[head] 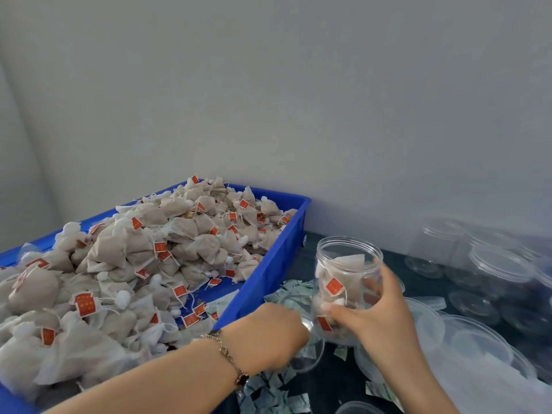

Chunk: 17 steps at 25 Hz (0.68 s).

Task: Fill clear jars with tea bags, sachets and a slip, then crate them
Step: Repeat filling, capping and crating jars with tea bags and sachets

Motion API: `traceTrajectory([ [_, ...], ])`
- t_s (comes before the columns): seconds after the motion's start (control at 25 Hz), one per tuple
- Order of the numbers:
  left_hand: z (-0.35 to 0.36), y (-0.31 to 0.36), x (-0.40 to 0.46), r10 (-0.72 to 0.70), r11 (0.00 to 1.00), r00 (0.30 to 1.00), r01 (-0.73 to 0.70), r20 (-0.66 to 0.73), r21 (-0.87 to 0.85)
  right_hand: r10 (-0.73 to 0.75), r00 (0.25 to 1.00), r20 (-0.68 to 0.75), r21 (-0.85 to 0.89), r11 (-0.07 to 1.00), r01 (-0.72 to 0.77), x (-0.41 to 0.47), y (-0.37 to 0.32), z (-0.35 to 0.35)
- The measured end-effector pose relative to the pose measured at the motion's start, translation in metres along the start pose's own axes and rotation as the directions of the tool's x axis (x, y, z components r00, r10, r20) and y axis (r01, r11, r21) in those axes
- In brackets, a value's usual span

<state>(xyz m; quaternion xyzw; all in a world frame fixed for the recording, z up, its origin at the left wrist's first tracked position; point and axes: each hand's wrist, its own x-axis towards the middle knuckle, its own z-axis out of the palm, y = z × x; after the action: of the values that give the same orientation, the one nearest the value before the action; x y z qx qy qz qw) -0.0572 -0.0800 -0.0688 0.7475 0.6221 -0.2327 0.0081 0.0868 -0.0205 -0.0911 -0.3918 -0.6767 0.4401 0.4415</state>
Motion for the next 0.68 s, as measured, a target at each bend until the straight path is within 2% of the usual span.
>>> traceTrajectory([
  [0.08, 0.004, -0.003, -0.001, -0.015, 0.998, 0.991, 0.023, 0.134, -0.054, 0.019, 1.000, 0.020, 0.035, 0.999, -0.019, 0.001, 0.001, 0.001],
  [0.16, 0.003, -0.005, 0.000, 0.019, 0.994, 0.982, 0.001, 0.190, -0.107, 0.038, 0.999, 0.031, 0.071, 0.997, -0.040, 0.001, 0.000, 0.001],
  [0.28, 0.003, 0.001, 0.005, 0.126, 0.972, 0.973, -0.082, 0.194, -0.221, 0.047, 0.998, 0.041, 0.098, 0.994, -0.051, 0.001, 0.000, 0.002],
  [0.4, 0.005, 0.004, 0.006, 0.226, 0.949, 0.962, -0.182, 0.154, -0.257, 0.048, 0.998, 0.040, 0.101, 0.994, -0.052, 0.002, 0.001, 0.000],
  [0.68, 0.012, 0.018, 0.009, 0.233, 0.972, 0.965, -0.232, 0.117, -0.020, 0.074, 0.995, 0.060, 0.043, 0.996, -0.076, 0.002, 0.002, 0.003],
])
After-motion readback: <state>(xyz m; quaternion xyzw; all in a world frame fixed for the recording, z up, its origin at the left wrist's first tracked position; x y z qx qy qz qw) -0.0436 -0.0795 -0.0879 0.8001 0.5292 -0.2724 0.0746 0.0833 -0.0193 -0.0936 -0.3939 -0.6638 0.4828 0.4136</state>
